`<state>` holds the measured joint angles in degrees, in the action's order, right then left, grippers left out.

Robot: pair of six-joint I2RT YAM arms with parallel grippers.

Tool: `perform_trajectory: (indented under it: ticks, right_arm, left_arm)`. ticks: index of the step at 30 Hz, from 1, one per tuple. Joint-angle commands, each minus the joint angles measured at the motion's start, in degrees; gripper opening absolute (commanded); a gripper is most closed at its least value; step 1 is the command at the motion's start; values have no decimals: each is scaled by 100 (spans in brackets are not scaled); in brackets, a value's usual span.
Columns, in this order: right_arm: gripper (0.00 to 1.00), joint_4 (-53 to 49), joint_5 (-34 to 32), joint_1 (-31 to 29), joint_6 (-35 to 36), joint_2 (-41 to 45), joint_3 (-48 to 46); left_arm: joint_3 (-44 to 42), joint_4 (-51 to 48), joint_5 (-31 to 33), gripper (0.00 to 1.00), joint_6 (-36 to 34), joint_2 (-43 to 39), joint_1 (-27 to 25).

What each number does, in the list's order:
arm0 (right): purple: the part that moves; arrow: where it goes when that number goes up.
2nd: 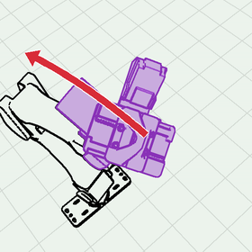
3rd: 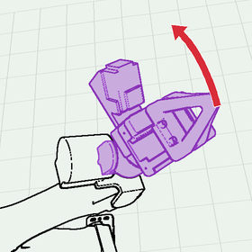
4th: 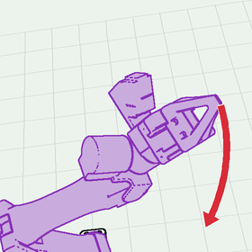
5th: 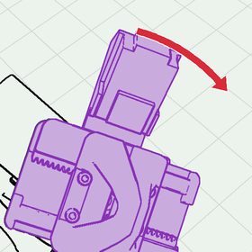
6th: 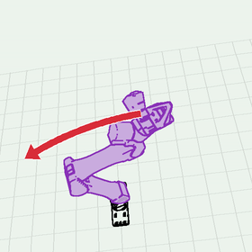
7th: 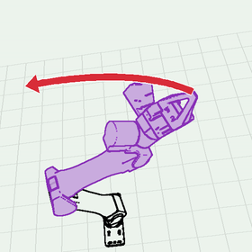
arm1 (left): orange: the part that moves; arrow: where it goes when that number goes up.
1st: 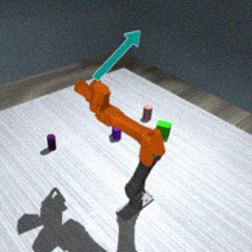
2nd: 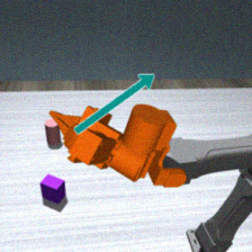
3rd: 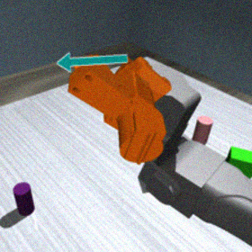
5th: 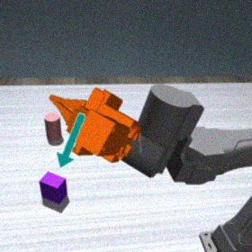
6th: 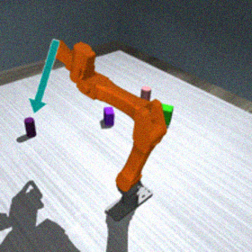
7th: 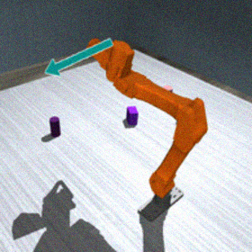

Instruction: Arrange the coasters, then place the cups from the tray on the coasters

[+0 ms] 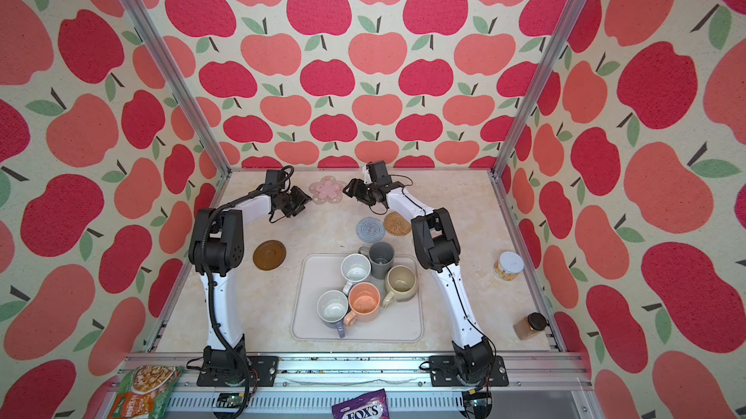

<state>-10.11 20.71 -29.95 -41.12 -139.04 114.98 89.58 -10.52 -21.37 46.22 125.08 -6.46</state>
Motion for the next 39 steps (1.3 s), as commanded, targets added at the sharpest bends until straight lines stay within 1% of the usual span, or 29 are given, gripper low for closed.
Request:
perform_trajectory:
  ticks: [1, 3, 9, 13, 17, 22, 25, 30, 36, 39]
  right_arm:
    - [70, 133, -313, 157, 547, 870, -754]
    - [70, 232, -363, 236, 633, 1288, -1250]
    - [70, 352, -225, 650, 692, 2467, -2806]
    - [71, 92, -396, 853, 1039, 3251, -3655]
    - [71, -476, -770, 1053, 1324, 3873, -4193]
    - [71, -952, -1156, 1427, 1243, 4561, -4887]
    - [71, -1312, -1373, 1569, 1323, 4872, -5143]
    - [71, -1980, -1608, 1598, 1385, 5293, -5507]
    - [71, -2251, -1791, 1616, 1159, 5952, -6197]
    - [71, -2422, -1766, 1616, 1011, 6156, -6442]
  left_arm:
    - [-143, -502, 184, 48, -589, -590, -106]
    - [-206, -659, 194, 48, -773, -776, -149]
    - [-438, -1187, 177, 48, -1279, -1291, -225]
    - [-534, -1371, 83, 48, -1404, -1534, -263]
    - [-516, -1512, 45, 48, -1516, -1679, -343]
    - [-509, -1595, 10, 48, -1520, -1724, -428]
    - [-516, -1606, -17, 48, -1475, -1727, -471]
    - [-520, -1627, -34, 48, -1432, -1724, -523]
    - [-500, -1606, -110, 48, -1339, -1658, -532]
    - [-502, -1579, -176, 48, -1306, -1614, -541]
